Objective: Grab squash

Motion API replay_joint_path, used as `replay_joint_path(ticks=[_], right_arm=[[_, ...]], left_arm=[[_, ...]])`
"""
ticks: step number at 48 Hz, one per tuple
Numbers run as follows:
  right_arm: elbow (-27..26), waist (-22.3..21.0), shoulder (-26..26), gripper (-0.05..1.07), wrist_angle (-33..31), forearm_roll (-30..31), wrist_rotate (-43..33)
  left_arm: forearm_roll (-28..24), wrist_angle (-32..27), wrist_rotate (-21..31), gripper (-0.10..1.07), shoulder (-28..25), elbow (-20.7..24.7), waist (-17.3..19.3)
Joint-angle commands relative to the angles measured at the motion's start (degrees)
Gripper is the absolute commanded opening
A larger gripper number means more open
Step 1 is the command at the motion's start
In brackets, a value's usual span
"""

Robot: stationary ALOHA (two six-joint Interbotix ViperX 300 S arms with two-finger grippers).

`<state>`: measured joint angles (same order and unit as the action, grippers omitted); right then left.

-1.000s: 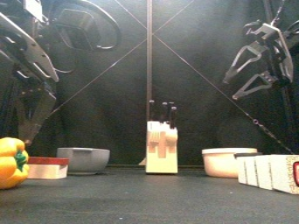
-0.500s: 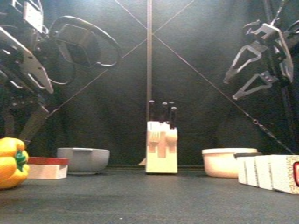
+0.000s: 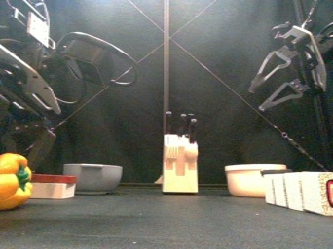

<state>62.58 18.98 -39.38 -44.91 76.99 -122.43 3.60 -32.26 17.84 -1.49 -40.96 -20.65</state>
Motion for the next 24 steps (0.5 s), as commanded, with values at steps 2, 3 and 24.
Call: replay_joint_path(ticks=[2,3,24], right_arm=[[-0.7,-0.09,-0.18,0.95,-0.09,0.18,0.09],[-0.62,-0.09,-0.18,0.95,-0.09,0.18,0.09],[-0.62,-0.09,-0.18,0.95,0.0,0.18,0.18]], left_arm=[[0.09,0.35,0.0,0.96,-0.18,0.79,0.44],[0.09,0.35,0.0,0.96,-0.18,0.79,0.44],[0.09,0.0,0.0,0.78,0.09,1.23,0.44]])
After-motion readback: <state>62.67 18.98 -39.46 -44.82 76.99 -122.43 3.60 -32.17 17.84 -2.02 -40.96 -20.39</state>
